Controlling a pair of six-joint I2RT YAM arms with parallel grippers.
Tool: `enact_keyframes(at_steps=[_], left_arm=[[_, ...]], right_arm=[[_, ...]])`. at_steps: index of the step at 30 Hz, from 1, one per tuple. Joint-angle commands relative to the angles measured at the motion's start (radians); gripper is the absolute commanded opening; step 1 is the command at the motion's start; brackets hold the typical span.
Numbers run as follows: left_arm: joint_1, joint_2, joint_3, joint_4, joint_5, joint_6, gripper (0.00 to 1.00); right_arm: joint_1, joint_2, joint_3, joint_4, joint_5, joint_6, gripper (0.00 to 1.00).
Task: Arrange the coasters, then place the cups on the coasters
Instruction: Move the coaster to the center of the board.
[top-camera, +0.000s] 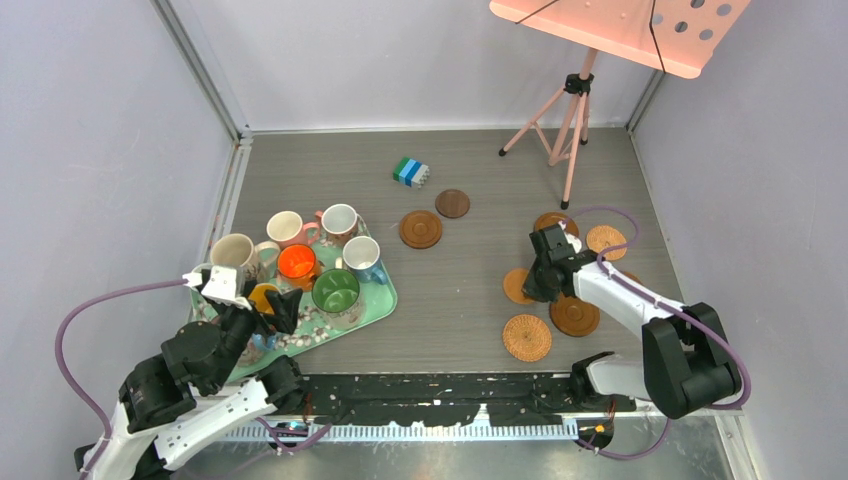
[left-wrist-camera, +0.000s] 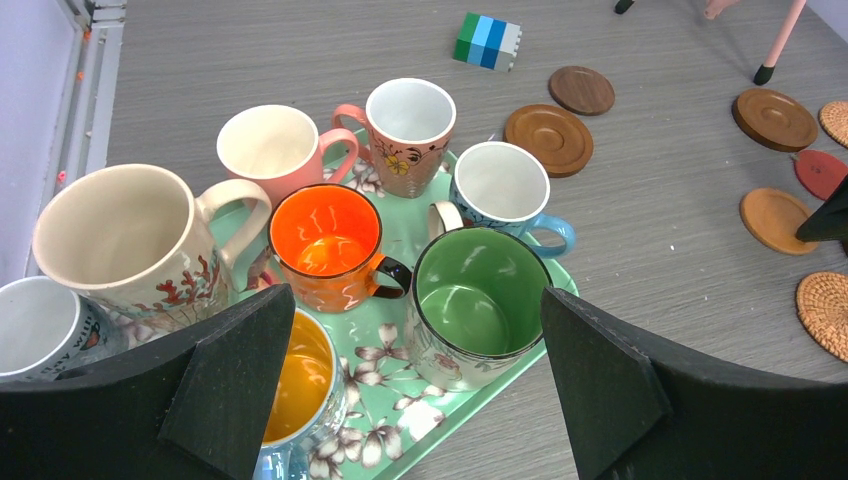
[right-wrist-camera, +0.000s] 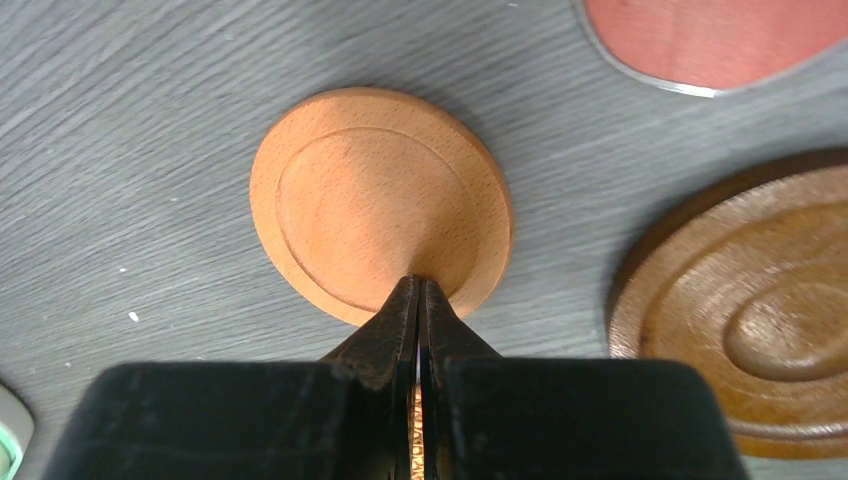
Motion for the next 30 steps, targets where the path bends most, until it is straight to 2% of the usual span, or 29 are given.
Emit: enact_keyframes(at_steps=[1, 10, 21, 23, 25, 26, 28, 30], left_arm=[[-0.002, -0.016, 0.001, 0.016, 0.005, 0.009, 0.97], [-0.002, -0.017, 0.0, 0.018, 0.005, 0.009, 0.97], [-0.002, -0.005, -0.002, 0.018, 0.004, 0.012, 0.97], [-0.001, -0.005, -0.002, 0.019, 0.004, 0.012, 0.97], [-0.002, -0.003, -0.002, 0.019, 0.004, 0.012, 0.97], [-0.001, -0.003, -0.002, 0.018, 0.004, 0.013, 0.97], [-0.002, -0.002, -0.002, 0.018, 0.004, 0.013, 0.97], [-0.002, 0.0, -0.002, 0.018, 0.006, 0.014, 0.97]], right_arm=[[-0.006, -0.023, 0.022, -0.134, 0.117, 0.052, 0.05], [-0.006, -0.039, 0.076, -0.155, 0.096, 0.032, 0.05], [-0.006, -0.099, 0.115, -0.069, -0.003, -0.078, 0.05], [-0.006, -0.087, 0.109, -0.03, -0.043, -0.11, 0.05], [-0.005, -0.081, 0.093, 0.059, -0.149, -0.18, 0.07], [-0.005, -0.081, 0.086, 0.134, -0.236, -0.206, 0.1], [-0.001, -0.084, 0.072, 0.215, -0.306, -0.258, 0.14], [0.006, -0.076, 0.09, 0.262, -0.316, -0.287, 0.18]])
